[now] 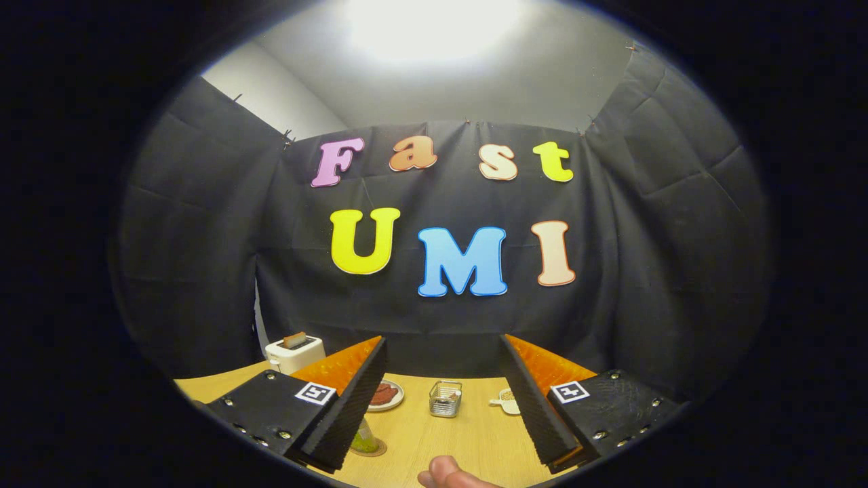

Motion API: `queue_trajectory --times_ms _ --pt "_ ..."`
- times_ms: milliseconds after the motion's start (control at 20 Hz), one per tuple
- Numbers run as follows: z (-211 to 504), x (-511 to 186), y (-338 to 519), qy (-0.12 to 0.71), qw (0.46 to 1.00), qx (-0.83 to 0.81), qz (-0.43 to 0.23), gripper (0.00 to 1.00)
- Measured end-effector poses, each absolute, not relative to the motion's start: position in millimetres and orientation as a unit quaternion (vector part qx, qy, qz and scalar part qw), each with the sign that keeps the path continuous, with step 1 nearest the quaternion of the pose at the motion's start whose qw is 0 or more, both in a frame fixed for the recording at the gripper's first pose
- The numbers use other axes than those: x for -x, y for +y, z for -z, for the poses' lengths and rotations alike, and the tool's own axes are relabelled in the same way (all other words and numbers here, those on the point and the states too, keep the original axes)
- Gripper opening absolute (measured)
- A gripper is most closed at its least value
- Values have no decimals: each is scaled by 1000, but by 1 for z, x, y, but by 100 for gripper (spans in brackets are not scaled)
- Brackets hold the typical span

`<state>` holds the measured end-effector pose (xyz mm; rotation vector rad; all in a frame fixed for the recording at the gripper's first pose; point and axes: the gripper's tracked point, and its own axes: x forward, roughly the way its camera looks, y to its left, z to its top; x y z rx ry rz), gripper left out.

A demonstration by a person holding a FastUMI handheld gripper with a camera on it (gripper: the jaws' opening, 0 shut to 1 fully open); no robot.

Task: Take the bottle from table, then pour the juice into the cup, finally place the bottle on the coaster

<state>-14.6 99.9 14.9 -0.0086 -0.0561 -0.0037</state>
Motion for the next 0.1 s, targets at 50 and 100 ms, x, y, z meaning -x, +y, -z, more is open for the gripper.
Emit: queue_trajectory --times_ms 50,100 --pt "-18 17 98 -29 1000 5 3 99" --pt "-20 20 95 -30 1000 6 6 99"
